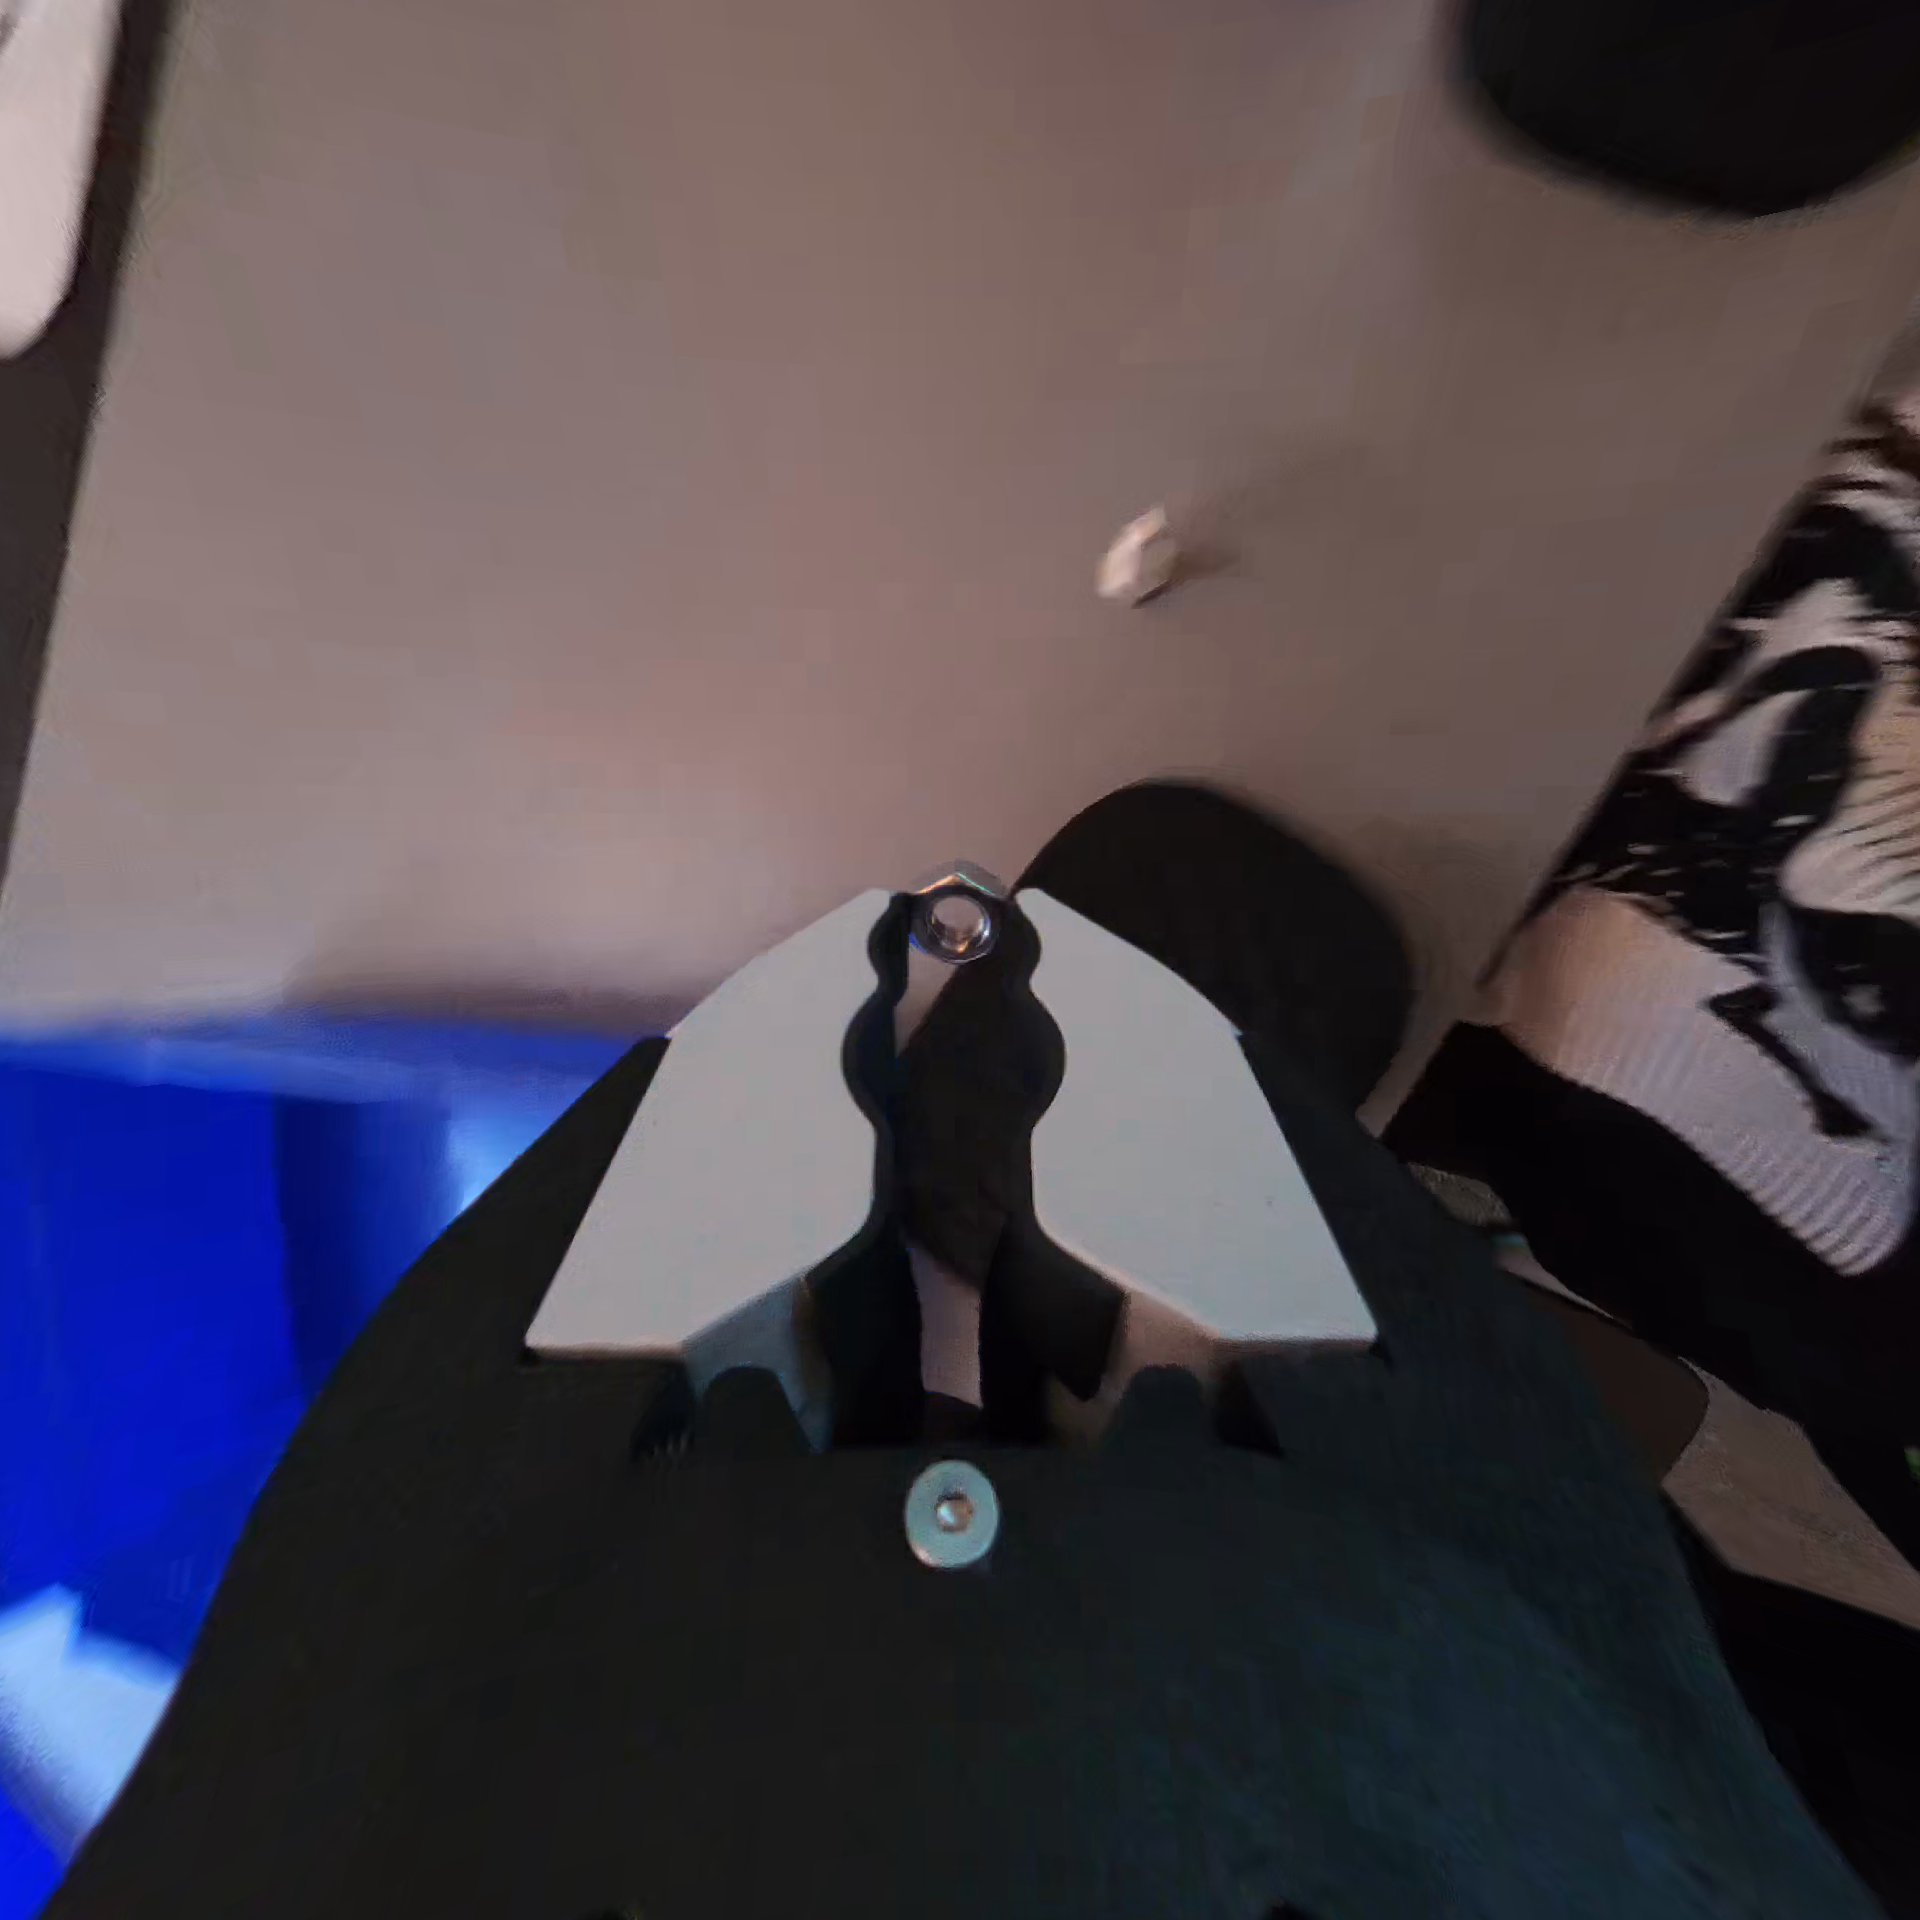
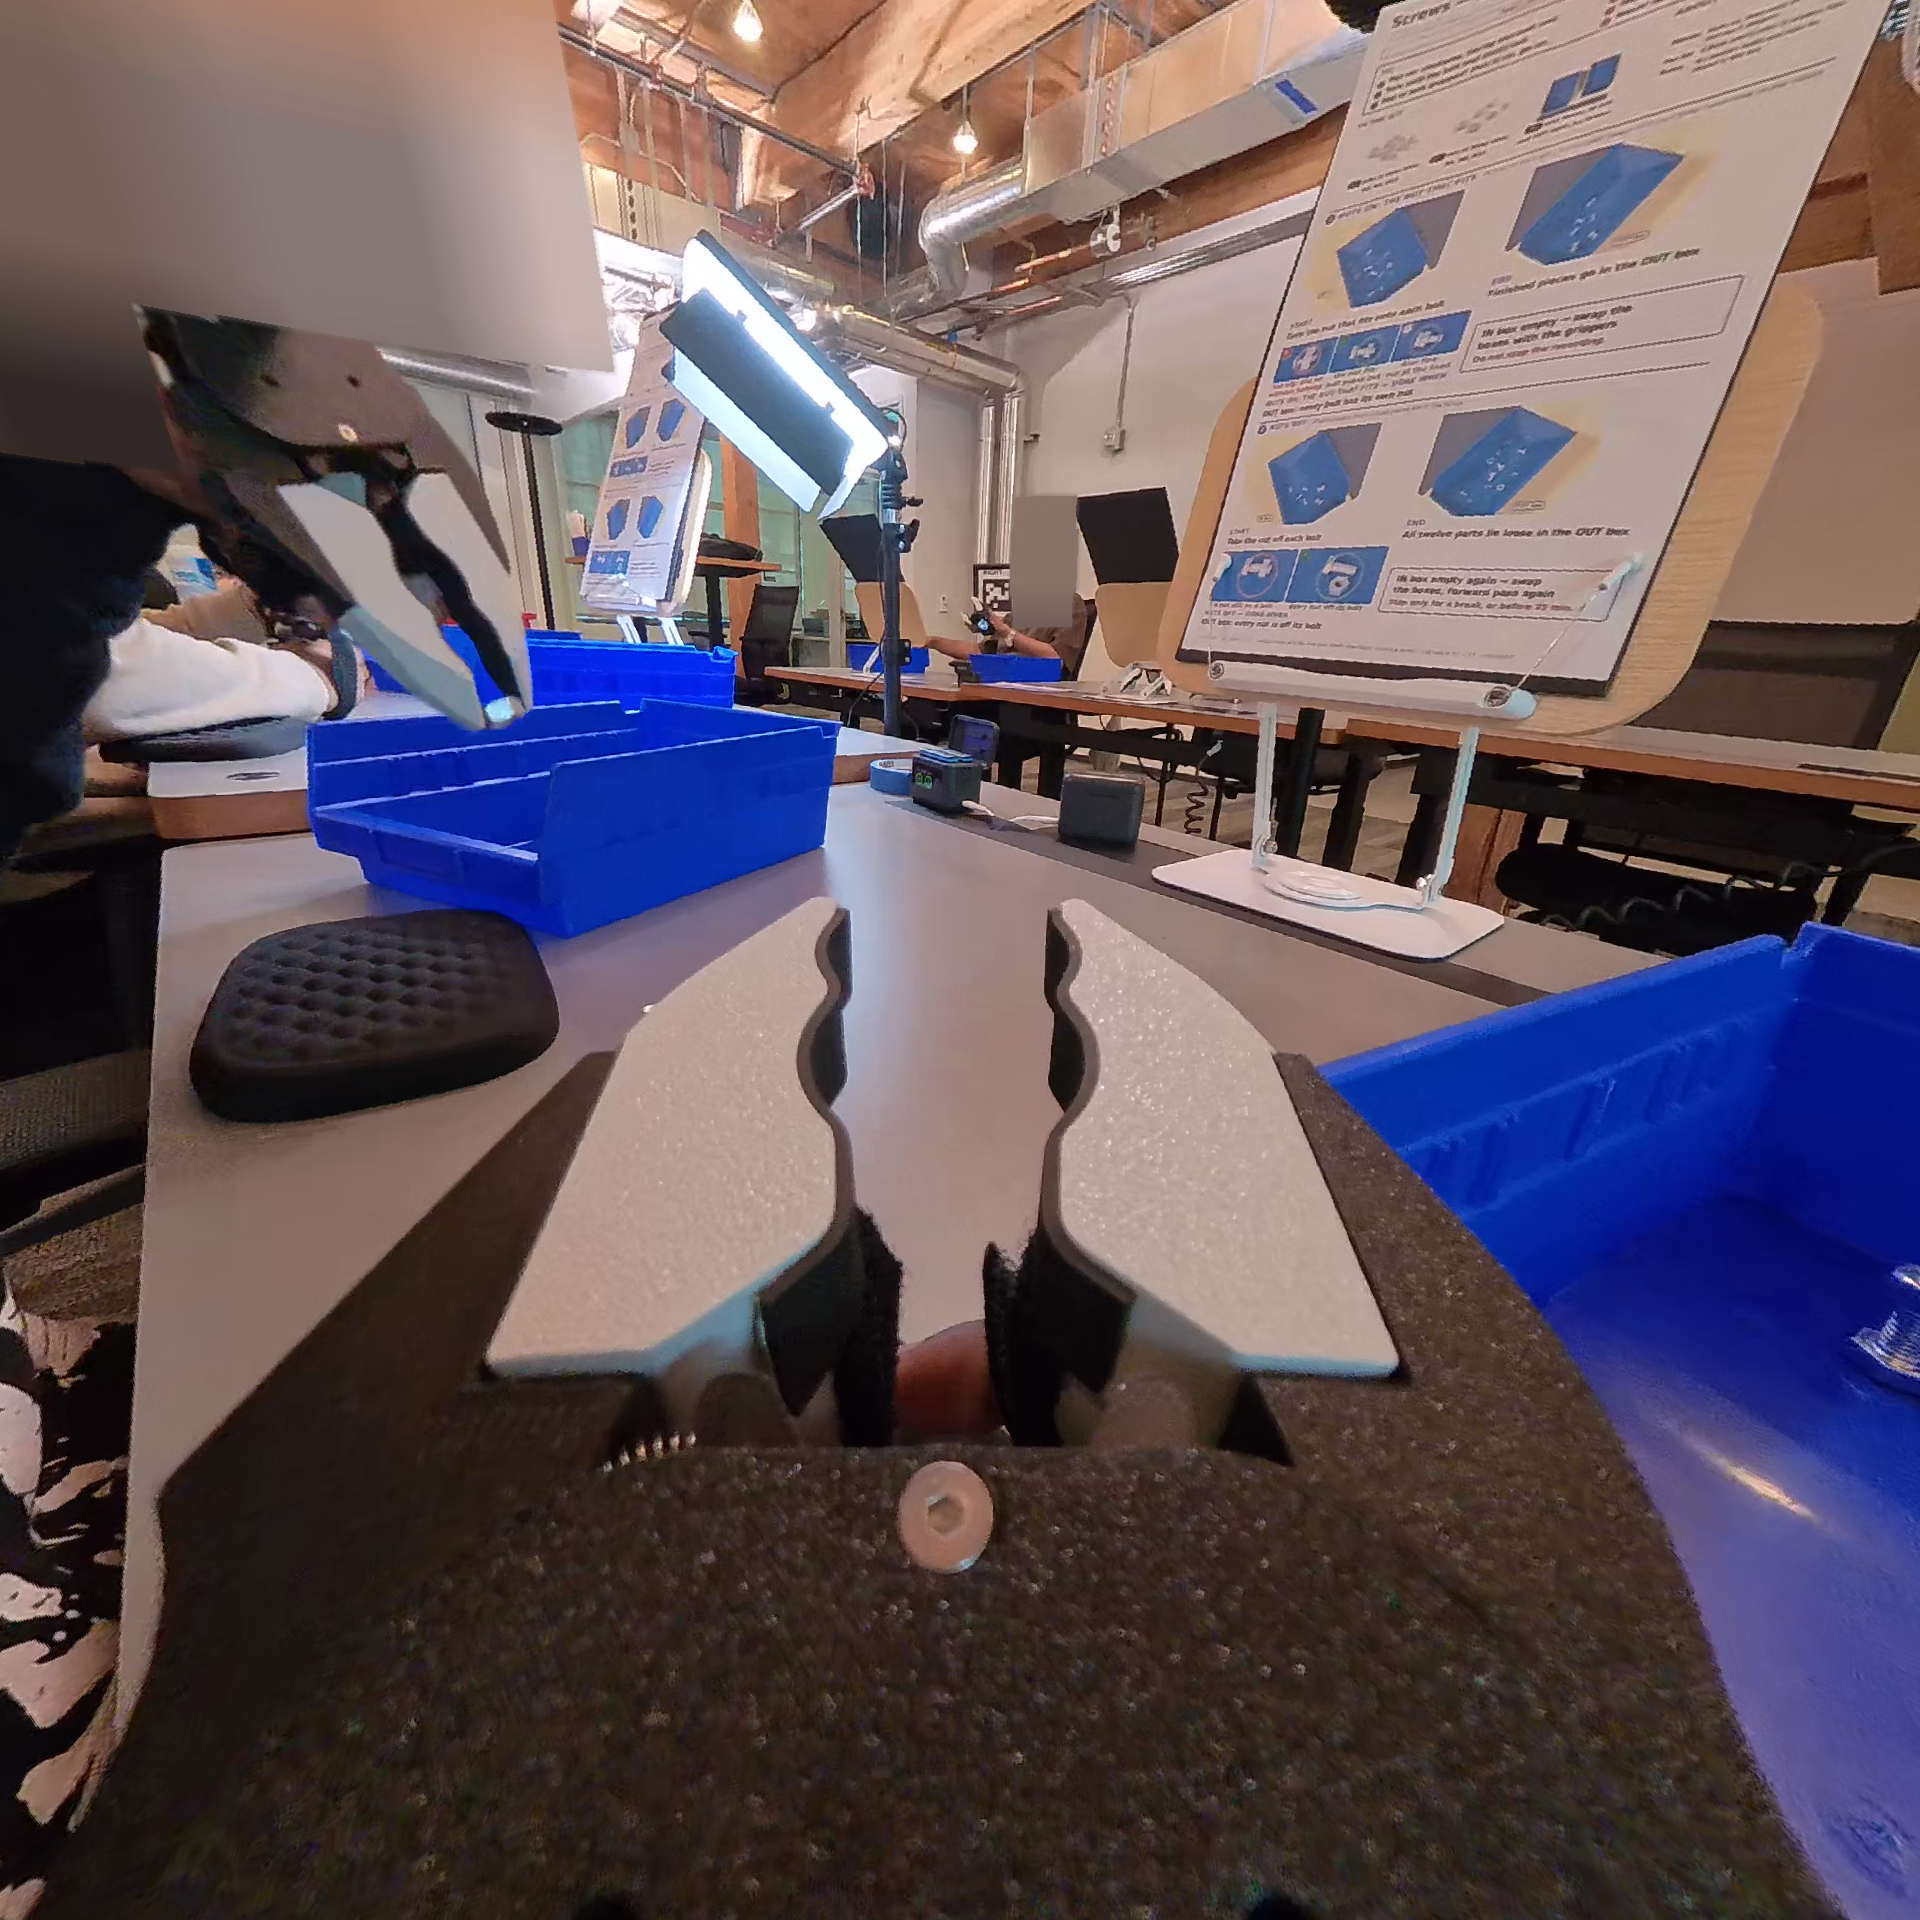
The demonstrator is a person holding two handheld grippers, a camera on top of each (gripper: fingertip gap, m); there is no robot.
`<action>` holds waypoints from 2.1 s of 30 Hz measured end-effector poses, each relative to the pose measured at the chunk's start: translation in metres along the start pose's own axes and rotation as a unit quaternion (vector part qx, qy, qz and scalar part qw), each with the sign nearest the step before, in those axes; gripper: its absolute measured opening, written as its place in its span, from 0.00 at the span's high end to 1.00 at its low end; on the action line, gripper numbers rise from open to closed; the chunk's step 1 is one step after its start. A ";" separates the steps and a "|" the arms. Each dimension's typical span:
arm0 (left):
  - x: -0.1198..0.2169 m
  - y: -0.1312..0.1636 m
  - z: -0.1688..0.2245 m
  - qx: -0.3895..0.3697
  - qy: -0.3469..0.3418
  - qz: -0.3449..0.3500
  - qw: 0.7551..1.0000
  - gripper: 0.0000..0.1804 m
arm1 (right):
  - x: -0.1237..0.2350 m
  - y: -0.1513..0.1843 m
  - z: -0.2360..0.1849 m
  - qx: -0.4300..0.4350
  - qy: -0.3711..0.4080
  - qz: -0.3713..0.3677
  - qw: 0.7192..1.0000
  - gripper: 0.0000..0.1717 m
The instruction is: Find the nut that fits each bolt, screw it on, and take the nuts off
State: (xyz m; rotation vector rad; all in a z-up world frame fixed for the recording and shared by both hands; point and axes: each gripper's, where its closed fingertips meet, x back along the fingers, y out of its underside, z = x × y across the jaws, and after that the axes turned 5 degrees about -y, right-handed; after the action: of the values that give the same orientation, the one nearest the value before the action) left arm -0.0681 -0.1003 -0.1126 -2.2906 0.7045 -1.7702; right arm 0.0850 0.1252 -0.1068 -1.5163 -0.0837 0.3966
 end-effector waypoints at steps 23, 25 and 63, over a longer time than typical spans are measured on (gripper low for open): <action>-0.109 -0.072 0.100 -0.057 0.115 0.034 0.991 0.81 | -0.003 0.001 -0.004 0.002 -0.009 -0.014 1.000 0.79; -0.088 -0.084 0.085 0.012 0.113 0.147 0.983 0.79 | -0.010 0.002 -0.009 0.005 -0.019 -0.032 0.999 0.79; -0.032 -0.074 0.011 0.173 -0.320 0.431 0.826 0.75 | -0.159 -0.007 -0.112 -0.157 -0.091 -0.169 0.969 0.95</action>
State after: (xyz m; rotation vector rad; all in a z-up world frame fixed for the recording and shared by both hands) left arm -0.0439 -0.0224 -0.1138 -1.6878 0.9464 -0.5973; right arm -0.0284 -0.0301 -0.0769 -1.7337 -0.5651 0.2538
